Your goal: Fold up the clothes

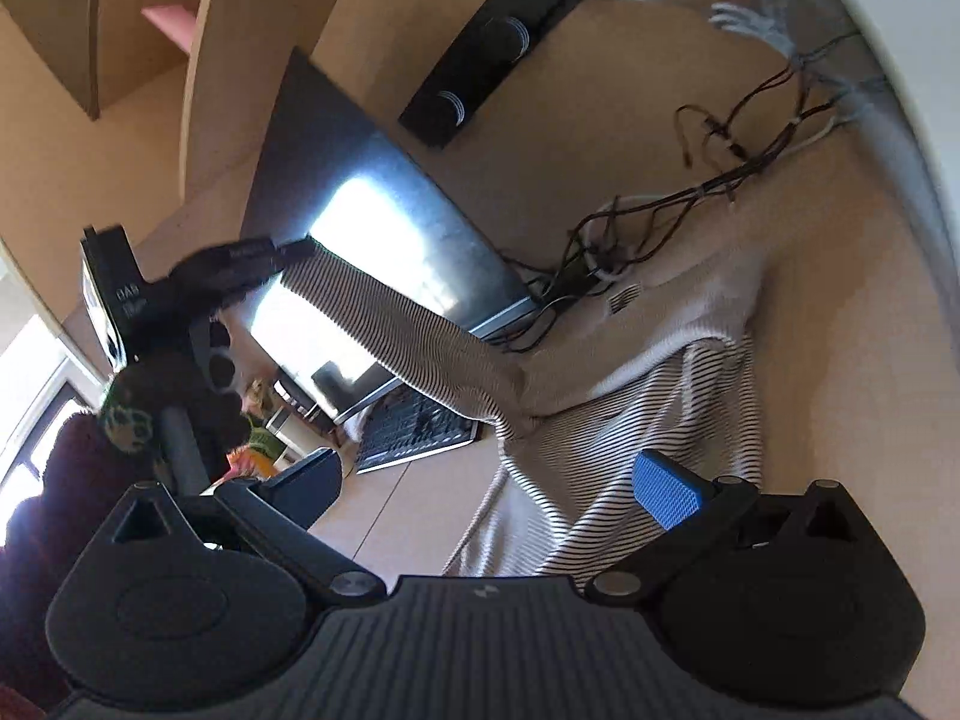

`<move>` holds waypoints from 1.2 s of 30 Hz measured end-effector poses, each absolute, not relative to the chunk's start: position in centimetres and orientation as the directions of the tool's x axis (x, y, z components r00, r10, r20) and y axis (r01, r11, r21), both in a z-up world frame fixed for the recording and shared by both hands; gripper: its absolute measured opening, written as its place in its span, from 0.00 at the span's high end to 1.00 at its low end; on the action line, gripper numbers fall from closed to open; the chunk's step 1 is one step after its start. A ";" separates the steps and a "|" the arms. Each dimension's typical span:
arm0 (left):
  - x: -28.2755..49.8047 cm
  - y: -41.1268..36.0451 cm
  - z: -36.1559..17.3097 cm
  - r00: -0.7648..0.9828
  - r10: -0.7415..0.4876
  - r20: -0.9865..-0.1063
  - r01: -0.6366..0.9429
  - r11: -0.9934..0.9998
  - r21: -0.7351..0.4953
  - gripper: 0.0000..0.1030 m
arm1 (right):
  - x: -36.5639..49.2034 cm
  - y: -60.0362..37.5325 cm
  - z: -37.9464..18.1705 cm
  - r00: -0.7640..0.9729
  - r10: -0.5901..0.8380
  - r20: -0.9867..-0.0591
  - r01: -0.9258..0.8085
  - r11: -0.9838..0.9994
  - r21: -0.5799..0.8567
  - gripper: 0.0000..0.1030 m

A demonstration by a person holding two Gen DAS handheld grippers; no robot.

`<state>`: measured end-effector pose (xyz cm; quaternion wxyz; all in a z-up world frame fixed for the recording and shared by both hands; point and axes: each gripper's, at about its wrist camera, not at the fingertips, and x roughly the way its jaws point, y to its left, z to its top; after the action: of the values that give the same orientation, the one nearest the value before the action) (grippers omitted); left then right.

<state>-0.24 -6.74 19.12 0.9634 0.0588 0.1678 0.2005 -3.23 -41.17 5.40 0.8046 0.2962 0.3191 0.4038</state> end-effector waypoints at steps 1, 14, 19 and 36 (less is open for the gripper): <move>0.3 -7.8 19.3 0.877 0.379 -0.297 -0.337 0.924 0.183 0.95 | -3.4 -41.7 5.3 0.483 0.830 -0.278 -0.449 0.507 0.736 0.00; 5.4 -19.7 19.0 0.951 0.048 -0.306 -0.001 0.988 0.152 0.90 | -5.2 -45.8 4.3 0.627 0.711 -0.318 -0.302 0.598 0.743 0.00; 5.8 -19.3 17.8 0.936 -0.001 -0.351 0.043 0.993 0.112 0.89 | -4.9 -44.2 3.9 0.618 0.707 -0.344 -0.291 0.612 0.735 0.00; -0.6 -3.1 5.7 0.743 0.003 -0.670 -0.115 0.986 -0.123 0.43 | -3.1 -29.8 1.0 0.485 0.655 -0.579 -0.242 0.737 0.631 0.00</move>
<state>-0.63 -3.14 5.69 0.9302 -0.0782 0.3573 0.0318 -3.06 -29.79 1.04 0.8273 0.2407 0.4290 0.2712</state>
